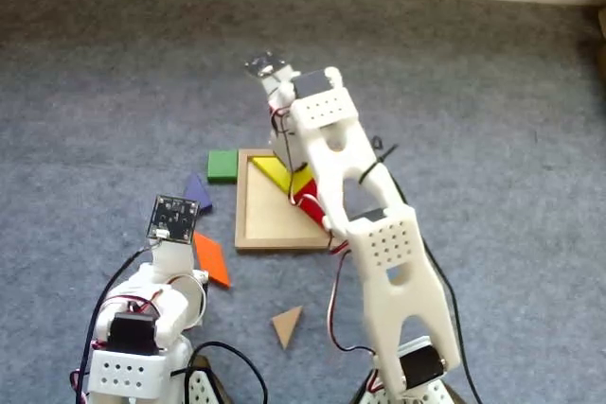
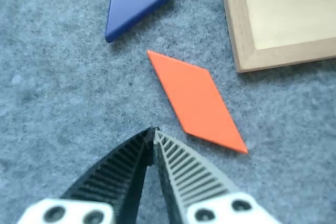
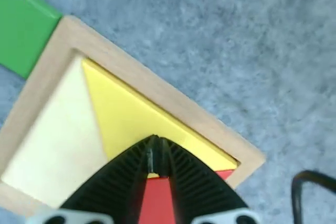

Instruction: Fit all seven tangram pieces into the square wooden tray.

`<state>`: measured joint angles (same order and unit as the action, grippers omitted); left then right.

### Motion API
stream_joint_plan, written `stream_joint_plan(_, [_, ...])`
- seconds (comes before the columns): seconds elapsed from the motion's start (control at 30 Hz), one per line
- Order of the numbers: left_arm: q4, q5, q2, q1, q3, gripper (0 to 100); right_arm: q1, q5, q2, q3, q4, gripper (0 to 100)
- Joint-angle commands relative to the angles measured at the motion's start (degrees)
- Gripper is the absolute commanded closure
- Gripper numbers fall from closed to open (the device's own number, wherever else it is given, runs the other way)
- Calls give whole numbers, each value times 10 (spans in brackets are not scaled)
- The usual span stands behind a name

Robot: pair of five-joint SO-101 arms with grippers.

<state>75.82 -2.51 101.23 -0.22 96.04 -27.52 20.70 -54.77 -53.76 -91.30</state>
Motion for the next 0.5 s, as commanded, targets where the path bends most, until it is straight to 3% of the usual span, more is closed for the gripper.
stream_joint_plan(0.0, [2, 4, 29, 9, 11, 995, 18, 37, 18, -50, -32, 988])
stream_joint_plan(0.23, [2, 4, 29, 9, 11, 995, 29, 26, 87, -200, -98, 992])
stream_joint_plan(0.47, [2, 4, 29, 9, 11, 995, 67, -4, 175, -57, -98, 992])
